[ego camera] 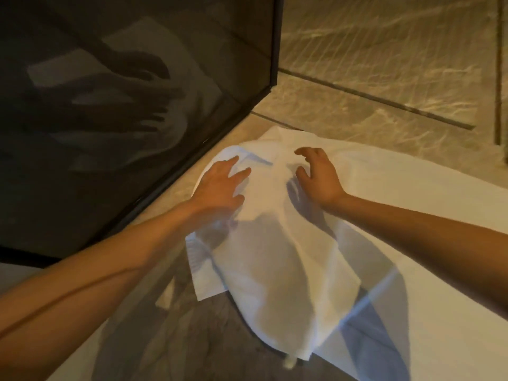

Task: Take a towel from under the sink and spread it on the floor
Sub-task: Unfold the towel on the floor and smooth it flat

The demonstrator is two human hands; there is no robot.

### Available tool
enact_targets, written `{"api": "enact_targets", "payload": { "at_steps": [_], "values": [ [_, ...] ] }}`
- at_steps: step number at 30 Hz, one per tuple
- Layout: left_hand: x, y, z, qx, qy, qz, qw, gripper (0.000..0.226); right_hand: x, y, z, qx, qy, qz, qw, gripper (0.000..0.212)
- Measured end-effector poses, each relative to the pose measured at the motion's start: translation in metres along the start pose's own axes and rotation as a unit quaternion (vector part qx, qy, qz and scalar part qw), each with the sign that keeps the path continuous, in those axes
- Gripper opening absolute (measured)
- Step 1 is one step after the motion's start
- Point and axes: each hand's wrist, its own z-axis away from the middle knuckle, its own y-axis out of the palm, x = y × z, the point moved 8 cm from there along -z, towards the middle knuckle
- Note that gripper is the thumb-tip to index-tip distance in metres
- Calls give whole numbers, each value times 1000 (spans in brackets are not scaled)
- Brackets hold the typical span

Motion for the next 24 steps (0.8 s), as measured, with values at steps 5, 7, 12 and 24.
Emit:
{"api": "enact_targets", "payload": {
  "at_steps": [5,7,12,24],
  "values": [
    [-56,63,-8,53,127,-65,988,56,-88,-26,54,-59,106,99,988,45],
    [-78,74,-8,27,160,-45,986,52,-118,-37,78,-52,142,157,976,53],
    [-118,90,-9,-26,256,-75,963,50,-168,-33,128,52,76,290,953,60],
    [-190,135,-5,5,292,-102,951,56,-239,-107,200,77,97,323,938,66]
  ]
}}
